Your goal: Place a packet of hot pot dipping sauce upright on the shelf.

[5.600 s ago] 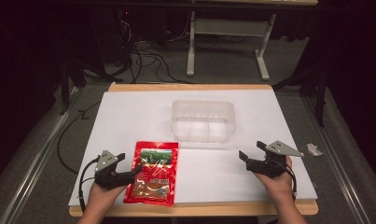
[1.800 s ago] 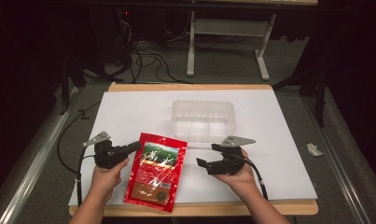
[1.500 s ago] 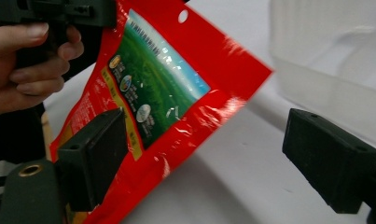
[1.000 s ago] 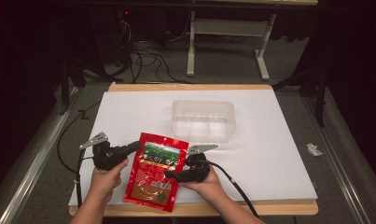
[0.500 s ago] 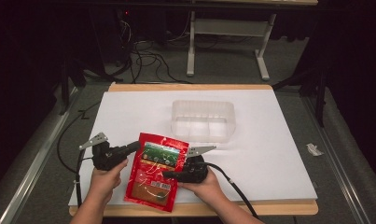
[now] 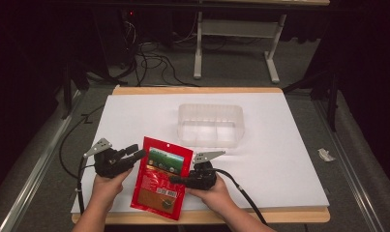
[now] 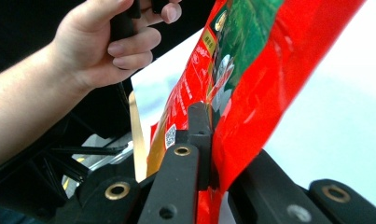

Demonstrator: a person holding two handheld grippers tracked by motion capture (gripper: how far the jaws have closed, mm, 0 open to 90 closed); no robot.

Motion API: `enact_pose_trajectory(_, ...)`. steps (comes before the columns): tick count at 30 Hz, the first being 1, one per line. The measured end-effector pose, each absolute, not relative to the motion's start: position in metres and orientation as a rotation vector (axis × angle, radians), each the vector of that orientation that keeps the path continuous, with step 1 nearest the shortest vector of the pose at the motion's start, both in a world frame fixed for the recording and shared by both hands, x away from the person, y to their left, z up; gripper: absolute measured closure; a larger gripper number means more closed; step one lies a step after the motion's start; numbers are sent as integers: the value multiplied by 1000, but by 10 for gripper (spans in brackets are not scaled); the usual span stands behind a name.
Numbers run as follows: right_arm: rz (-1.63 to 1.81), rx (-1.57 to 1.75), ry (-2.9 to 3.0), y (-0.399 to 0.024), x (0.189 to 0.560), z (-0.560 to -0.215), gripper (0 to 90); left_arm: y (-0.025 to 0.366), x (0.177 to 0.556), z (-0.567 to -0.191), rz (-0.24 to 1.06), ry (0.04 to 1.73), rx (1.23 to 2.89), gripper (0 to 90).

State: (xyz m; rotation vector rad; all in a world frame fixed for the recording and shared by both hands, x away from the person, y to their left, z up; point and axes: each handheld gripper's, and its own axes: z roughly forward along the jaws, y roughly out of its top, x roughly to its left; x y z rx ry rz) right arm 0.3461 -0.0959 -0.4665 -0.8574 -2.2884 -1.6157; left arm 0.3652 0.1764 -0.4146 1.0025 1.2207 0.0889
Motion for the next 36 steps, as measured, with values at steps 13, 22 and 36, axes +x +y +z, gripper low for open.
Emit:
enact_pose_trajectory(13, -1700, -856, -2300, -109, 344, -451, 900, 193, 366, -418, 225, 1223, 1008, 328)
enact_pose_trajectory(22, -1767, -804, -2383, -120, 337, -435, 900, 202, 375, -435, 267, 1291, 1016, 328)
enact_pose_trajectory(36, -1858, -791, -2512, -146, 326, -408, 900, 192, 373, -442, 410, 1266, 1067, 295)
